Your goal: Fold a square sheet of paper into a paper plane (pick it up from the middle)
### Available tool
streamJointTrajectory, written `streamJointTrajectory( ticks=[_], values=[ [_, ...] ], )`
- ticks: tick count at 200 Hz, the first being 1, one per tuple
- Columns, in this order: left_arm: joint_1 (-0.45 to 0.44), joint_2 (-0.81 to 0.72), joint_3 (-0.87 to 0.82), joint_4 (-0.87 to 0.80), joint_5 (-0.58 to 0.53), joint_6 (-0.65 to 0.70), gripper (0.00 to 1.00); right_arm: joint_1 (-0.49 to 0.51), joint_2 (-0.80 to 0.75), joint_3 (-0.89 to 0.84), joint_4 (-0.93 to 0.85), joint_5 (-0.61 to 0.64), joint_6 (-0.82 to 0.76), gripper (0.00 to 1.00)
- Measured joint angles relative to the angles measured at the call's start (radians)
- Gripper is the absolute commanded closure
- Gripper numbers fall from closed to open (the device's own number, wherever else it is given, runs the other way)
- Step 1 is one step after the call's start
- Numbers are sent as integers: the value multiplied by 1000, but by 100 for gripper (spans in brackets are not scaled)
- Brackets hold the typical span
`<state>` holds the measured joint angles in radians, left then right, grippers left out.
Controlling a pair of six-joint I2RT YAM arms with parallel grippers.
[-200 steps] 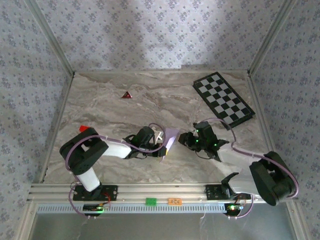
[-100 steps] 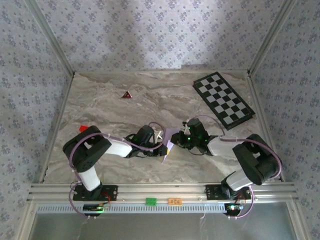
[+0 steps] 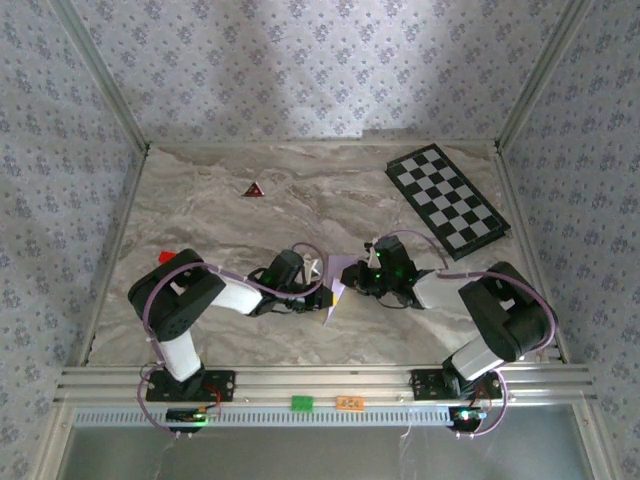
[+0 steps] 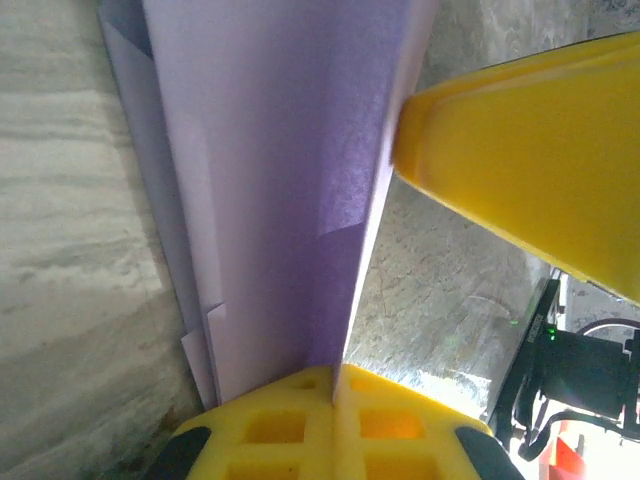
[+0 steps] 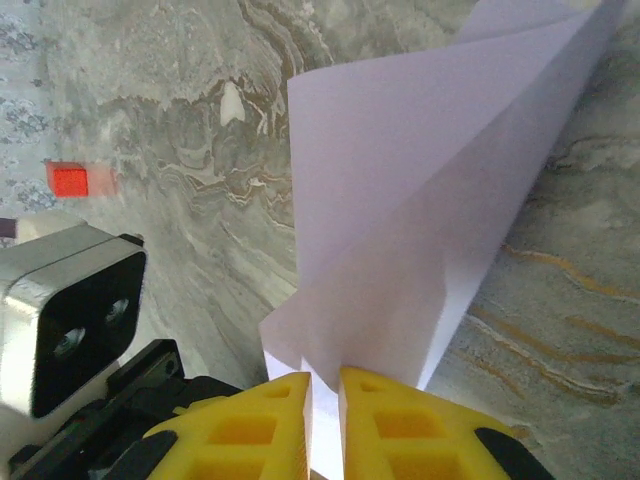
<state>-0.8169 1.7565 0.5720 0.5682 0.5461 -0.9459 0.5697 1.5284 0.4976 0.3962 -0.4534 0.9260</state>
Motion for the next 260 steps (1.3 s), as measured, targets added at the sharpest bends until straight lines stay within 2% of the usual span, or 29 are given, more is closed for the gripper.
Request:
streamJointTrajectory(
  ticks=[36, 83, 160, 260],
  values=[
    [9, 14, -23, 71, 13, -44, 100, -21, -56, -5, -11, 0, -11, 82],
    [13, 28, -45, 140, 22, -86, 100, -21, -55, -5, -29, -8, -30, 82],
    [17, 32, -72, 200, 10, -133, 100, 2, 43, 34, -26, -34, -36, 82],
    [26, 31, -117, 282, -15, -199, 100, 2, 85, 54, -5, -42, -35, 81]
  ],
)
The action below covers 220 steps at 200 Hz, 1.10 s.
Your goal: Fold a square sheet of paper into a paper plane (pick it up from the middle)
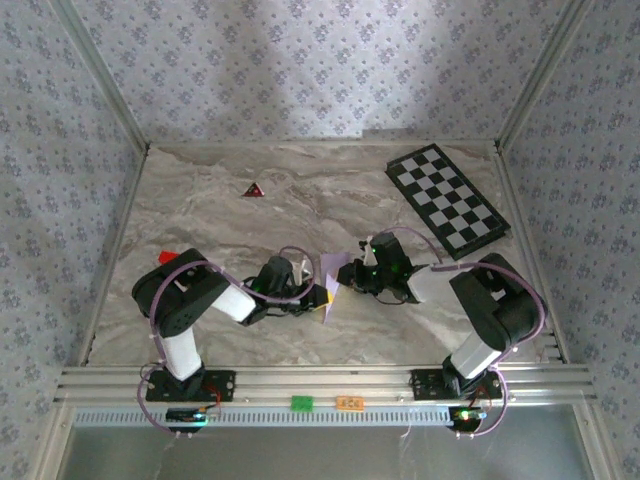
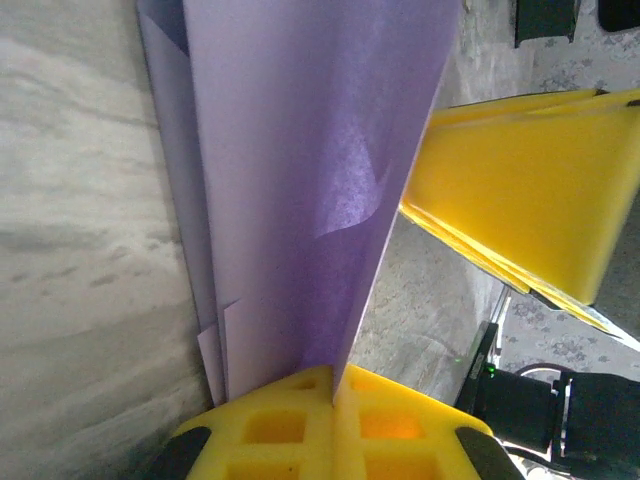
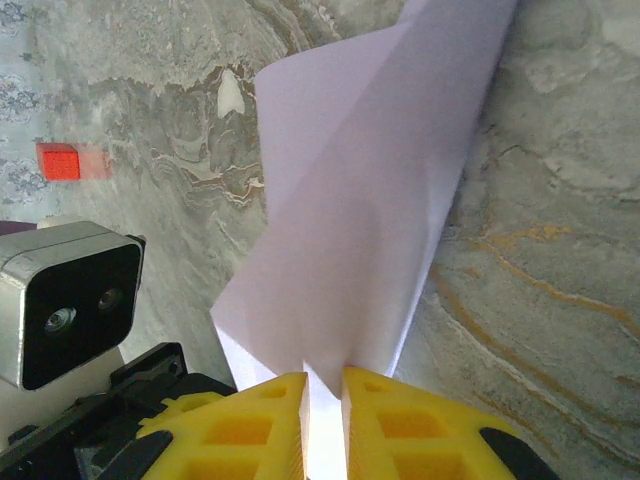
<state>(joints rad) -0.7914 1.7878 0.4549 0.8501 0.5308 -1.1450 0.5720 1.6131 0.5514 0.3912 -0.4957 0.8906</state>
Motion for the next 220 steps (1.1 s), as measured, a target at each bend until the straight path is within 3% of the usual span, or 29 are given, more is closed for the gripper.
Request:
streamJointTrajectory(
  ticks=[44, 60, 115, 159, 220],
  values=[
    [2, -12, -1, -19, -5, 8, 100, 0, 5, 1, 2, 0, 7, 79],
    [4, -38, 4, -79, -12, 37, 100, -1, -7, 1, -8, 6, 10, 72],
    [-61, -233, 198, -635, -193, 338, 100, -35, -220, -15, -116, 76, 60, 43],
    [-119, -261, 288, -925, -388, 522, 100, -60, -280, -16, -232, 107, 171, 41],
    [-212, -259, 347, -1117, -605, 694, 100, -60, -204, 59, -314, 94, 250, 42]
  ],
)
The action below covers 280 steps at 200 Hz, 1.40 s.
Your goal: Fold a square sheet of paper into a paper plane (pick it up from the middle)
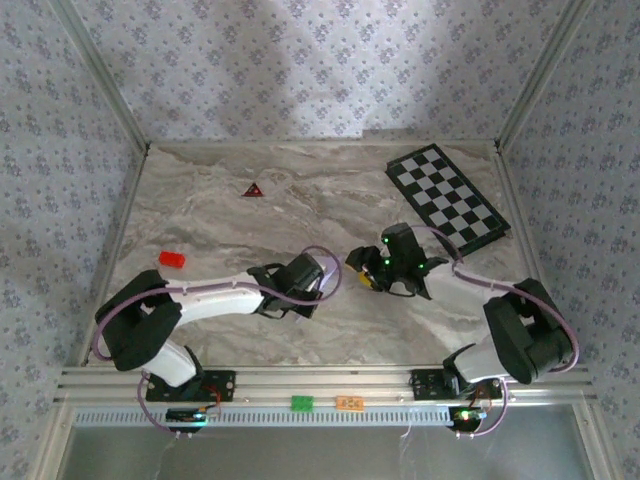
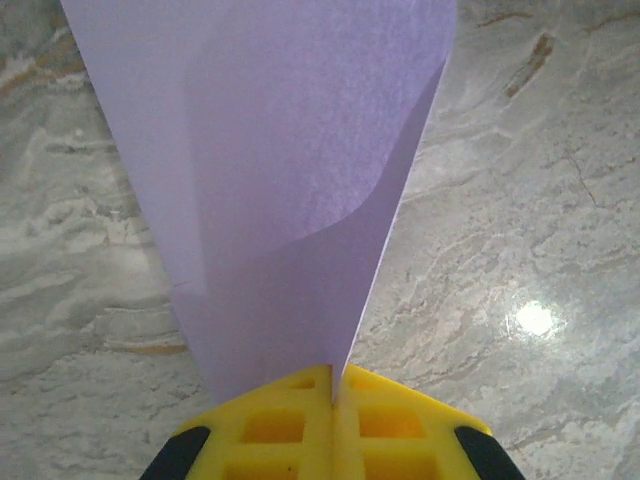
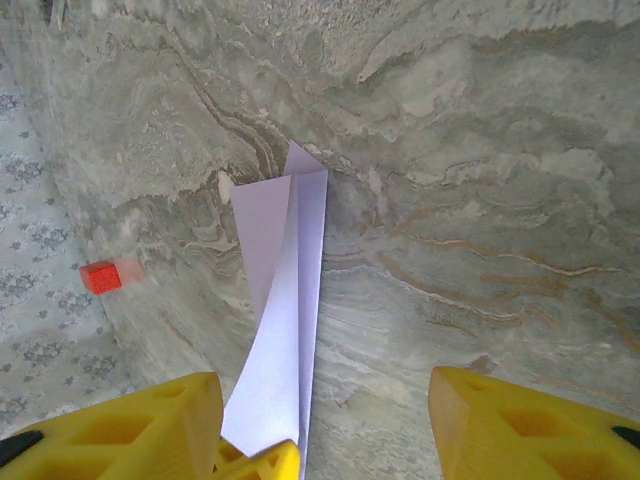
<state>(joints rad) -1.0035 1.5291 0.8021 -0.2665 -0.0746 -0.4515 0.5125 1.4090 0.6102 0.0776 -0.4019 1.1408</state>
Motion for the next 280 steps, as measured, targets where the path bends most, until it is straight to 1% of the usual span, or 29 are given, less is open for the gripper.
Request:
streamJointTrajectory(
  ticks=[34, 69, 110, 136, 161, 175, 196, 212, 223, 242, 253, 265, 280],
  values=[
    [-46, 3, 24, -23, -92, 69, 99, 22, 60, 36, 0, -11, 33, 43],
    [-58, 5, 25, -37, -138, 119, 98, 52, 121, 69, 8, -25, 58, 43],
    [-62, 13, 25, -54, -168, 161, 96, 72, 185, 117, 9, -48, 65, 51],
    [-73, 18, 27, -56, -187, 182, 95, 80, 208, 118, 15, -59, 75, 59],
    [-84, 26, 32, -58, -203, 202, 94, 82, 224, 118, 27, -70, 79, 66],
    [-87, 38, 40, -62, -209, 211, 94, 82, 231, 119, 30, -78, 80, 72],
    [-95, 51, 47, -71, -224, 224, 92, 82, 238, 121, 31, -86, 82, 73],
    [-103, 58, 53, -77, -238, 232, 91, 82, 240, 121, 32, -86, 83, 78],
    [-106, 63, 56, -78, -245, 235, 91, 82, 240, 121, 32, -87, 84, 85],
    [-111, 74, 59, -81, -258, 239, 89, 81, 240, 122, 35, -90, 85, 92],
    [-113, 79, 60, -82, -263, 242, 88, 81, 240, 122, 35, -90, 85, 94],
    [-116, 82, 60, -84, -273, 246, 84, 81, 240, 122, 37, -92, 86, 98],
    [-120, 88, 66, -86, -285, 250, 82, 81, 240, 122, 45, -93, 90, 98]
  ],
)
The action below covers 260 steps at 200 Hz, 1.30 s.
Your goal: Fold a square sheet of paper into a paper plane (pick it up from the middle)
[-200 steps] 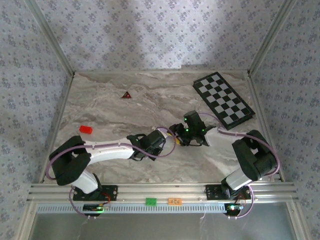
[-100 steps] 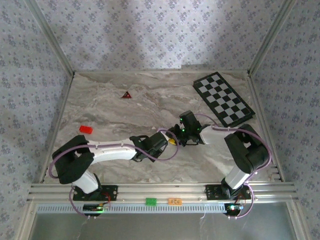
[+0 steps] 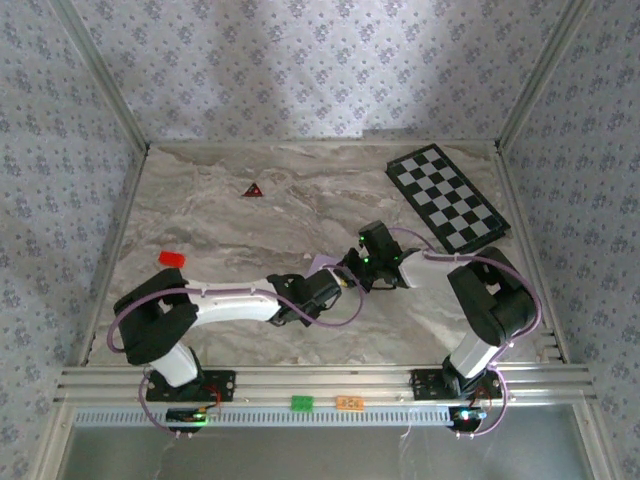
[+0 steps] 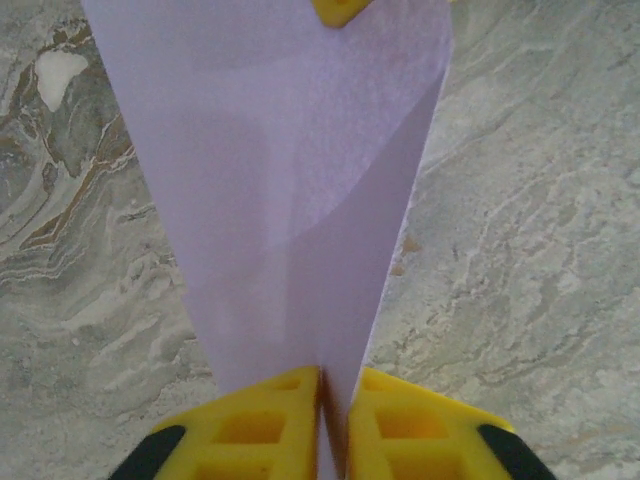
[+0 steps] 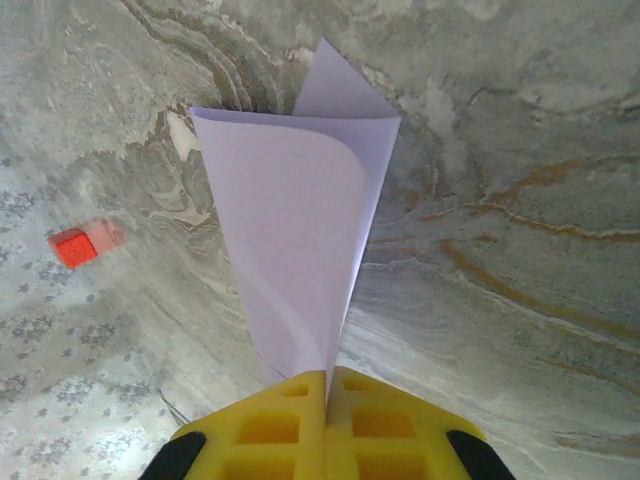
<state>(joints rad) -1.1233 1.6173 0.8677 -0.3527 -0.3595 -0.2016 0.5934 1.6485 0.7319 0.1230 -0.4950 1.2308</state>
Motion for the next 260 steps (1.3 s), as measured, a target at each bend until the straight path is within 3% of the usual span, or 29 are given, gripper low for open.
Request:
streamJointTrajectory(
  ticks=[41, 100, 260],
  values=[
    [-3, 5, 5, -3, -19, 0, 78, 0, 0, 0, 16, 0, 1, 99],
    [-3, 19, 8, -4, -43, -1, 84, -2, 0, 0, 42, -11, 11, 99],
    [-3, 20, 9, 7, -46, -20, 82, -2, 0, -1, 46, -15, 11, 98]
  ],
)
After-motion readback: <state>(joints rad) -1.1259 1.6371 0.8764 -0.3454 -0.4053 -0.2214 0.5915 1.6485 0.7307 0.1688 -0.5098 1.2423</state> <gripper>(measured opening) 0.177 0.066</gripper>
